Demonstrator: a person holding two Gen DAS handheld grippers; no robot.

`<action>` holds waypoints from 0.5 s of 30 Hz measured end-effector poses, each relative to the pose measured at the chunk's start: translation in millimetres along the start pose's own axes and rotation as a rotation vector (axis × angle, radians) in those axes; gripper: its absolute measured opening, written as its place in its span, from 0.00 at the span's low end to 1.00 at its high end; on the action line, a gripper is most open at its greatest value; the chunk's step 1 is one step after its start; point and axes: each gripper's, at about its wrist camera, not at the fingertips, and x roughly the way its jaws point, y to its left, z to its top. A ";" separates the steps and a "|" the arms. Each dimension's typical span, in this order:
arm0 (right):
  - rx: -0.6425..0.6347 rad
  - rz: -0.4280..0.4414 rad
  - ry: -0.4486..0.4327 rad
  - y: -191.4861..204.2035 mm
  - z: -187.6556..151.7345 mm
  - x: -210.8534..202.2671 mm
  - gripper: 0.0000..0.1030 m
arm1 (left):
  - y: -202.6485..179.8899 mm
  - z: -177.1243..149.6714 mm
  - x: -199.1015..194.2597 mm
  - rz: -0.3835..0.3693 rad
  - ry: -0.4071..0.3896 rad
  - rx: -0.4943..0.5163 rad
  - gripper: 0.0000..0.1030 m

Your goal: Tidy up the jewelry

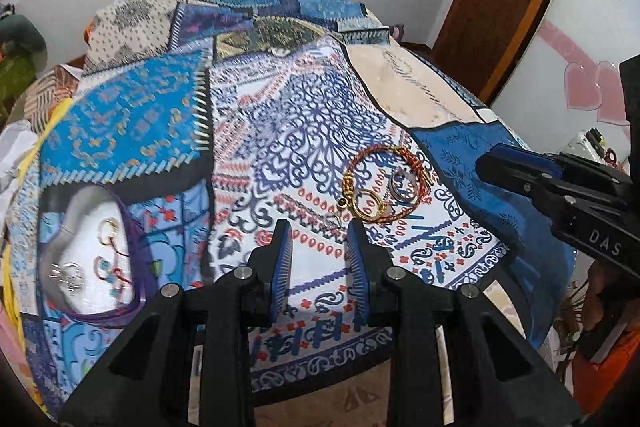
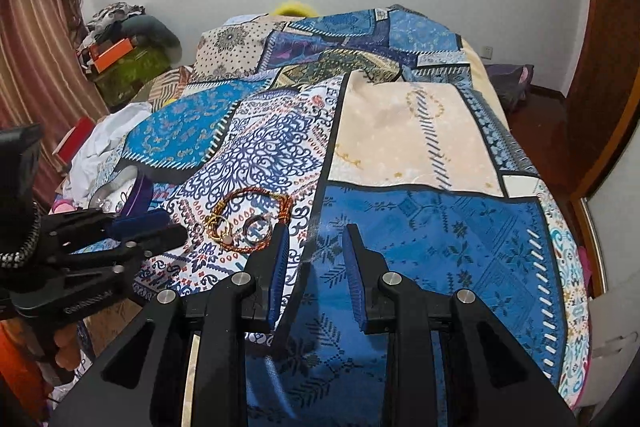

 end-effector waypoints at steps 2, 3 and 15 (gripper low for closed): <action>-0.005 0.009 0.000 1.7 -0.5 2.2 0.24 | -2.6 -0.5 2.7 0.001 -0.004 0.010 0.26; -0.007 0.016 0.001 2.3 -1.0 2.8 0.24 | -3.8 -0.7 3.8 0.003 -0.006 0.017 0.26; -0.027 0.059 0.032 8.0 0.9 14.2 0.24 | -6.9 -0.1 15.3 0.012 -0.025 0.032 0.09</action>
